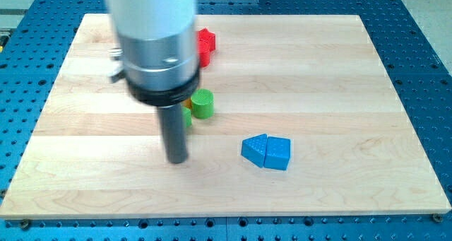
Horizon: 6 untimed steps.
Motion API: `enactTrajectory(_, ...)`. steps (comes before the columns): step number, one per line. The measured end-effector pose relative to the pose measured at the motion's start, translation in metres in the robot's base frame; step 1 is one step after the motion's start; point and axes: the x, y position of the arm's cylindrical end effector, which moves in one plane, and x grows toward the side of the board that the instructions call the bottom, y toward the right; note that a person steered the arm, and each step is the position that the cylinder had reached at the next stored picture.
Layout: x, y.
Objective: Place your arm at the top left of the red star
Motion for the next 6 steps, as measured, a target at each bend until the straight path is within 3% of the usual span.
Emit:
enactTrajectory(1,-0.024,-0.009)
enactTrajectory(4,-0.269,-0.041)
enactTrajectory(6,-0.344,-0.019)
